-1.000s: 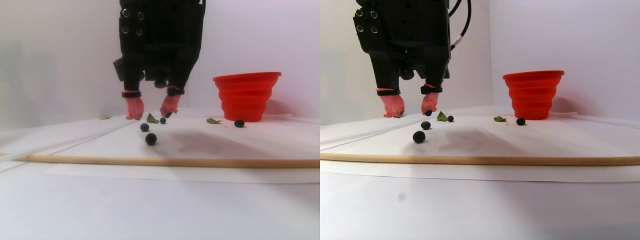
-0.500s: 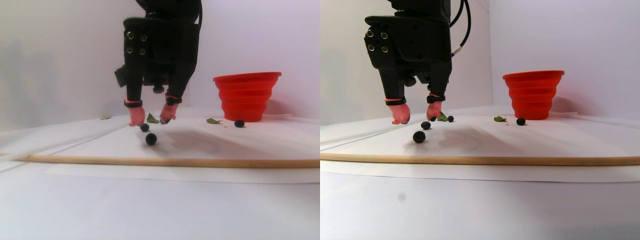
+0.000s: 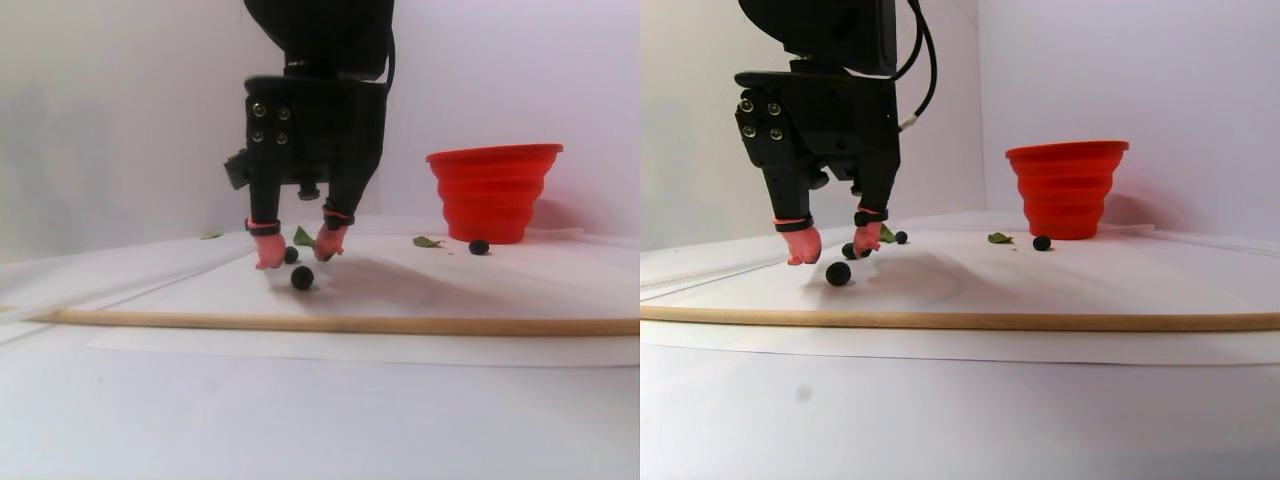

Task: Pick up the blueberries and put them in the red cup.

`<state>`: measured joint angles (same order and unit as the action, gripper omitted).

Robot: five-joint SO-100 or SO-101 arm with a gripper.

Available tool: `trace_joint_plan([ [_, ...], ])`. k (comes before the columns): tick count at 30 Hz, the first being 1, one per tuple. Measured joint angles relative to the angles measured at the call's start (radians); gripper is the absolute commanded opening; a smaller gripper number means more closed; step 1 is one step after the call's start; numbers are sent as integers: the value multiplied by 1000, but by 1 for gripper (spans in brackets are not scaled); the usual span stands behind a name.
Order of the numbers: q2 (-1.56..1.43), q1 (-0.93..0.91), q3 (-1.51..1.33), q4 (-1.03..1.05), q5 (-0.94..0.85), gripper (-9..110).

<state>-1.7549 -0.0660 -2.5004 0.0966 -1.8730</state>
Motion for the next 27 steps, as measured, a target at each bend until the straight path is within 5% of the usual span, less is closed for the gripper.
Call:
trace_joint_plan([
  [27, 120, 3, 21, -89, -5, 16],
])
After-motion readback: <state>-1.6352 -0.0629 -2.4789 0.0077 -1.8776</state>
